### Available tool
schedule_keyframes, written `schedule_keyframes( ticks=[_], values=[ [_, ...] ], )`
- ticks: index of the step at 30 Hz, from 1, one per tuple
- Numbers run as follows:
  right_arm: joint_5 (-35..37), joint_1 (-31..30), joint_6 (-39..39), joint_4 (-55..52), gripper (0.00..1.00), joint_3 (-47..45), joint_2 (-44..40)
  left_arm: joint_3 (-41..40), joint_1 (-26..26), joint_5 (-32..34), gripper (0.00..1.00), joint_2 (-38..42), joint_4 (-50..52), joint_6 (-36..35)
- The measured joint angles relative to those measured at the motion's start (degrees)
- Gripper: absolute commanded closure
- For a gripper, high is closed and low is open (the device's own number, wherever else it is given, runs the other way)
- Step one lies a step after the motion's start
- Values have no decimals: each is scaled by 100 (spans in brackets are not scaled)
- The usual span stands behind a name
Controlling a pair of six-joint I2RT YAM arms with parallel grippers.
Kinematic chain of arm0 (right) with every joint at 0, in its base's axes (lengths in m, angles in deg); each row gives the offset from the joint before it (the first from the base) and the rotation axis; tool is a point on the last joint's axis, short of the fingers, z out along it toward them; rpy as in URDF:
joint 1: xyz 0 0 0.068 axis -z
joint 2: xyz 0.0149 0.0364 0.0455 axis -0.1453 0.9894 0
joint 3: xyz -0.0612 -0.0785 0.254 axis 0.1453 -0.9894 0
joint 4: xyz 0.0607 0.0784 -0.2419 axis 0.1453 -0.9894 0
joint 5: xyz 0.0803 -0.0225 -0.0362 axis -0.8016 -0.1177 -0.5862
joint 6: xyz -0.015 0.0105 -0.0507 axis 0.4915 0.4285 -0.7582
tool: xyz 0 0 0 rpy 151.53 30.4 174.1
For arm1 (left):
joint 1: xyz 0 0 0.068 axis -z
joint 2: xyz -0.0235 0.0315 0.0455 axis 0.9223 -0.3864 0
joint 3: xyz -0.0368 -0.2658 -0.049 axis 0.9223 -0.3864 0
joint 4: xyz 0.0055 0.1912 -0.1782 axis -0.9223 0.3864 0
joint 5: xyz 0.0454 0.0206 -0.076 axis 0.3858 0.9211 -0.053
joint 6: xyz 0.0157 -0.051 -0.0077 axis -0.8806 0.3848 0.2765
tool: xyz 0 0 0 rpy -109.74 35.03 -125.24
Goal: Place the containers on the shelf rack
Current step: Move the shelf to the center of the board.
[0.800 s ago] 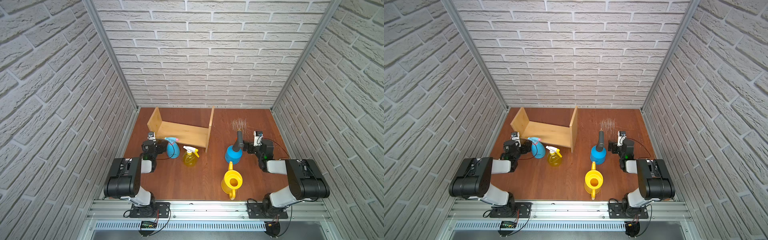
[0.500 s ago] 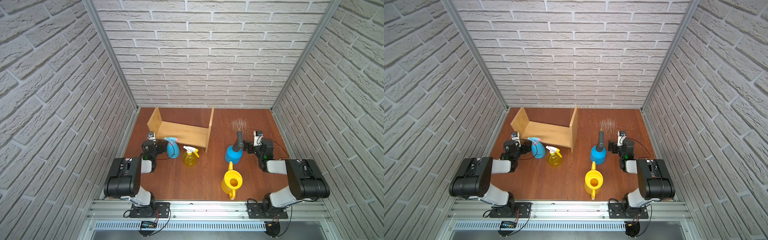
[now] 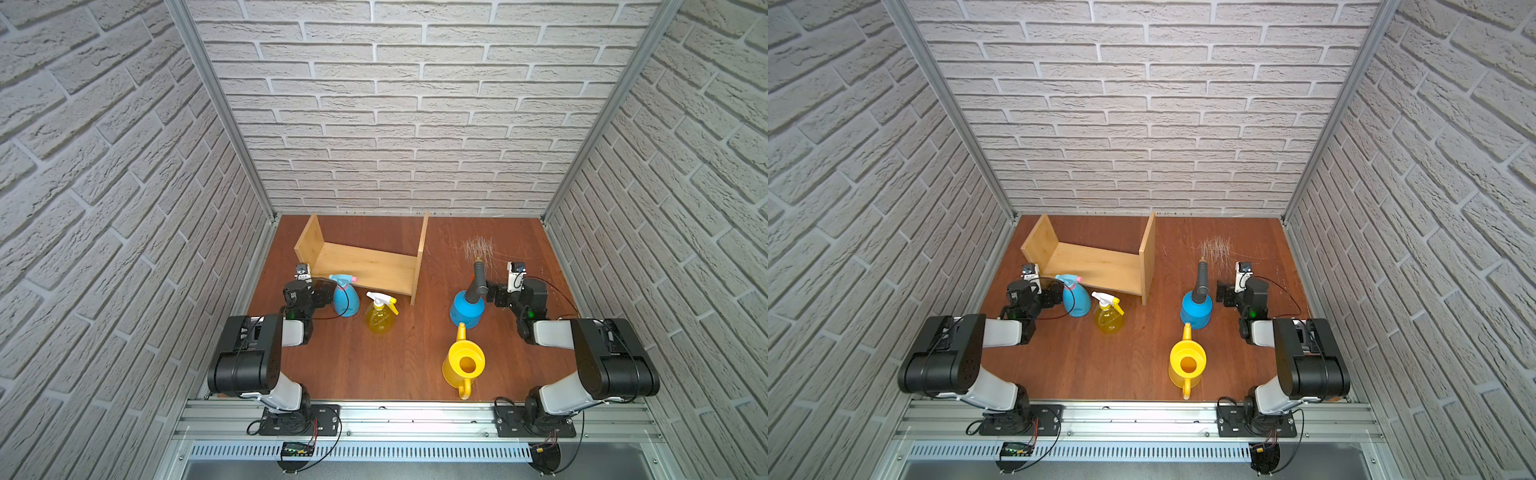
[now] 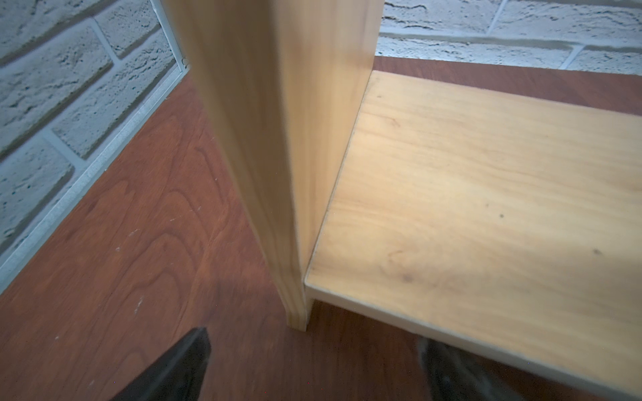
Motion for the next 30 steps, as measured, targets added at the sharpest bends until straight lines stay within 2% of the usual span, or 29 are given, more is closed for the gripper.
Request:
schedule_keyframes(
  ticks=[4,7,14,19,21,24,27,30],
  values=[
    [96,4,13,-546,1,293,-151,7,-4,74,2,17,33,13],
    [125,7,-35,-1014,1,400,-796,55,-4,160,2,387,520,4],
    [376,20,219,-2175,1,435,-3112,470,-4,496,2,2100,1742,-164],
    [632,22,1163,-3460,1,861,-4330,619,9,654,2,3429,2605,-46],
    [656,22,1547,-3899,1,1036,-4782,750,57,772,2,3829,3034,271],
    [439,22,2186,-4271,1,1176,-5377,1027,111,953,2,4280,3759,1126],
    [-271,20,2691,-4319,1,1207,-5643,1272,125,798,1,4562,4229,1834],
    [-1106,-55,3053,-4295,1,1209,-5519,1427,138,380,2,4640,4461,2529]
  ],
)
